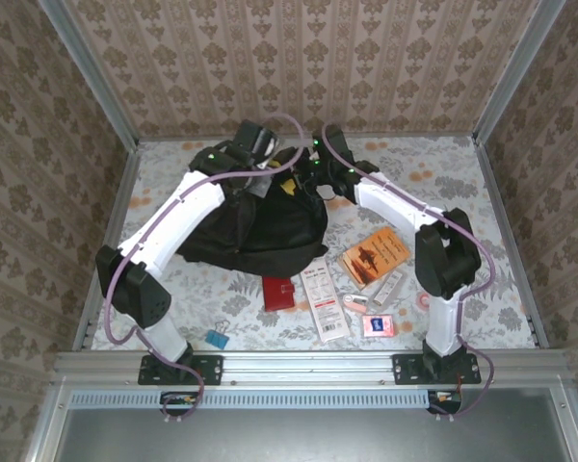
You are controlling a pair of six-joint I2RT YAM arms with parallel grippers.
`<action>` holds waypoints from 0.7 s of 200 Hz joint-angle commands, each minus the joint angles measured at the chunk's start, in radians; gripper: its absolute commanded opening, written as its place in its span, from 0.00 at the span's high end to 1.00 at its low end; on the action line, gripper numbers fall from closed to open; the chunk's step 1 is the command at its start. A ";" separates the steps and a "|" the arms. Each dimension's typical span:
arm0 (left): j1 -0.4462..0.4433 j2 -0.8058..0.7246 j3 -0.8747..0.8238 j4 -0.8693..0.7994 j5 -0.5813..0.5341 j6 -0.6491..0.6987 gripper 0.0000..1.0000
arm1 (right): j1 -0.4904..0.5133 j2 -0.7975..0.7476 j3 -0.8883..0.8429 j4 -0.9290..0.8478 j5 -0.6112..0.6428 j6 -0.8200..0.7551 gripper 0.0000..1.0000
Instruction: Pack the student bag
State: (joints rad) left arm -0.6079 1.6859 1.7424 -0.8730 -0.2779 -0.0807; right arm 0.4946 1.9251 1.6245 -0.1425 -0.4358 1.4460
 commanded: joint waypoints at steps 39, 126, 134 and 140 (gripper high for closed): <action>0.145 -0.051 0.060 0.123 0.043 -0.131 1.00 | -0.061 -0.251 -0.026 -0.275 0.203 -0.422 0.34; 0.158 -0.098 -0.120 0.133 0.157 -0.217 1.00 | 0.137 -0.359 -0.167 -0.663 0.368 -0.908 0.01; 0.158 -0.111 -0.146 0.144 0.159 -0.225 1.00 | 0.176 -0.373 -0.211 -0.644 0.324 -0.922 0.02; 0.161 -0.119 -0.161 0.149 0.162 -0.235 1.00 | 0.206 -0.380 -0.239 -0.628 0.285 -0.931 0.04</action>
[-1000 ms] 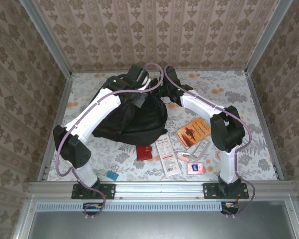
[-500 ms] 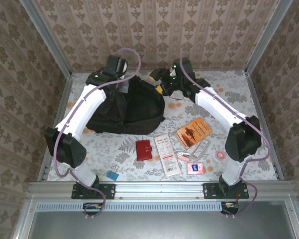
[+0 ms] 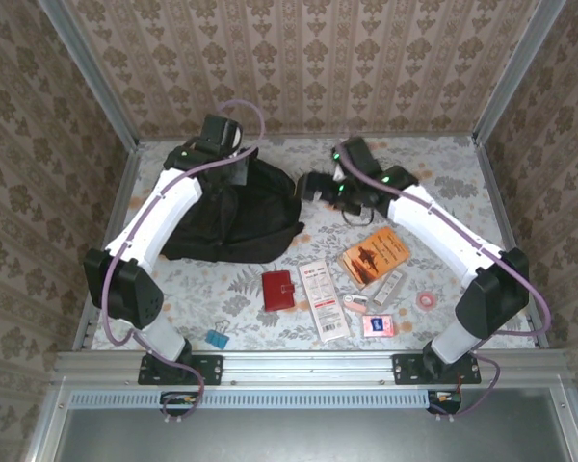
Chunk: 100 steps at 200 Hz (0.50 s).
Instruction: Pack the student bag
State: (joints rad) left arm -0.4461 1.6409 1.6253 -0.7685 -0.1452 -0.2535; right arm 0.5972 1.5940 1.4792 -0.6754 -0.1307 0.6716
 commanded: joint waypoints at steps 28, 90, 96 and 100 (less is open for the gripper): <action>0.031 -0.096 -0.109 0.079 0.067 -0.104 1.00 | 0.246 -0.025 -0.177 -0.004 -0.125 -0.225 0.05; 0.046 -0.121 -0.200 0.132 0.081 -0.144 1.00 | 0.420 0.260 -0.127 0.318 -0.397 -0.333 0.15; 0.046 -0.123 -0.200 0.133 0.086 -0.147 1.00 | 0.436 0.295 -0.113 0.339 -0.412 -0.362 0.19; 0.047 -0.124 -0.200 0.134 0.090 -0.147 1.00 | 0.447 0.317 -0.105 0.356 -0.415 -0.376 0.20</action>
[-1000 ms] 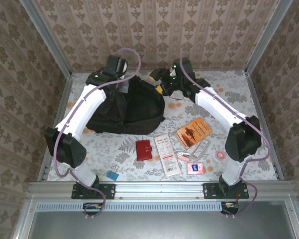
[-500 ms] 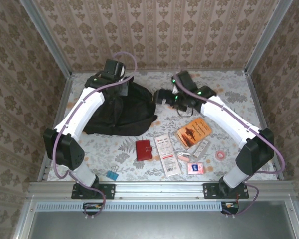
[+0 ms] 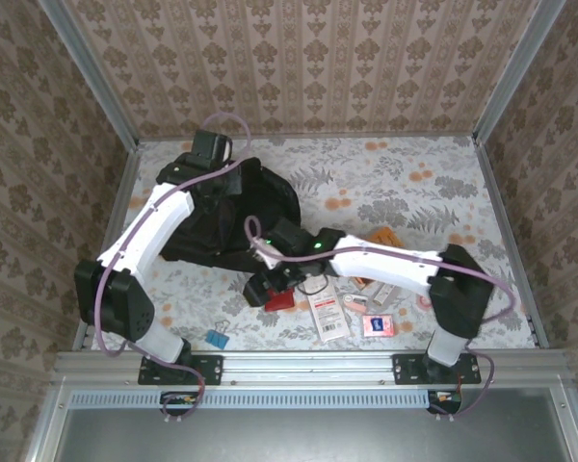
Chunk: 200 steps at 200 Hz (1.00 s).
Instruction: Pack the student bag
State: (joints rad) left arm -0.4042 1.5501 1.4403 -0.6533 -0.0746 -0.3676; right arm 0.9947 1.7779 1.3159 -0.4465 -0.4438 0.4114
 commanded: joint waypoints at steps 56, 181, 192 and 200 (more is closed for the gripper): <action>0.009 -0.039 -0.019 0.028 0.041 -0.033 1.00 | 0.136 0.329 0.230 0.145 -0.126 -0.184 0.22; 0.036 -0.030 -0.018 0.034 0.078 -0.046 1.00 | 0.143 0.458 0.341 0.082 -0.203 -0.174 0.89; 0.035 -0.029 -0.020 0.034 0.075 -0.045 1.00 | 0.137 0.431 0.326 0.090 -0.194 -0.171 0.98; 0.036 -0.029 -0.022 0.034 0.072 -0.044 1.00 | 0.131 0.394 0.296 0.120 -0.187 -0.162 1.00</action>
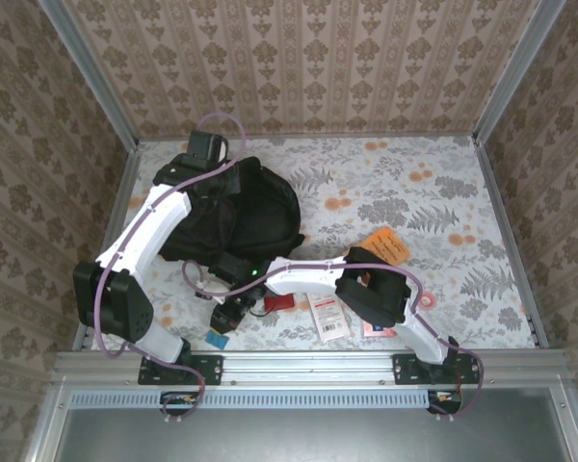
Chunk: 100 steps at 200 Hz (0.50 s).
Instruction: Pack the student bag
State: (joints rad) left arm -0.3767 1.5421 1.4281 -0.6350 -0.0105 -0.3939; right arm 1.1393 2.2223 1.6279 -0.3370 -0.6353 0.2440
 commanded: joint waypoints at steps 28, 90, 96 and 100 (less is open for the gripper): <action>0.009 -0.025 -0.011 0.016 0.007 -0.008 1.00 | -0.064 -0.239 -0.166 0.123 -0.009 0.064 1.00; -0.013 -0.021 0.043 -0.010 0.058 0.015 1.00 | -0.275 -0.683 -0.421 0.167 0.218 0.150 1.00; -0.019 -0.020 0.057 -0.018 0.058 0.019 1.00 | -0.298 -0.702 -0.425 0.164 0.235 0.164 1.00; -0.023 -0.020 0.064 -0.022 0.058 0.020 1.00 | -0.316 -0.709 -0.422 0.160 0.247 0.181 1.00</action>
State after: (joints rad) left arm -0.3813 1.5425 1.4311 -0.6380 0.0135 -0.3927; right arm 0.8799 1.5841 1.2427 -0.1825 -0.5152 0.3634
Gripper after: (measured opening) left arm 0.079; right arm 0.060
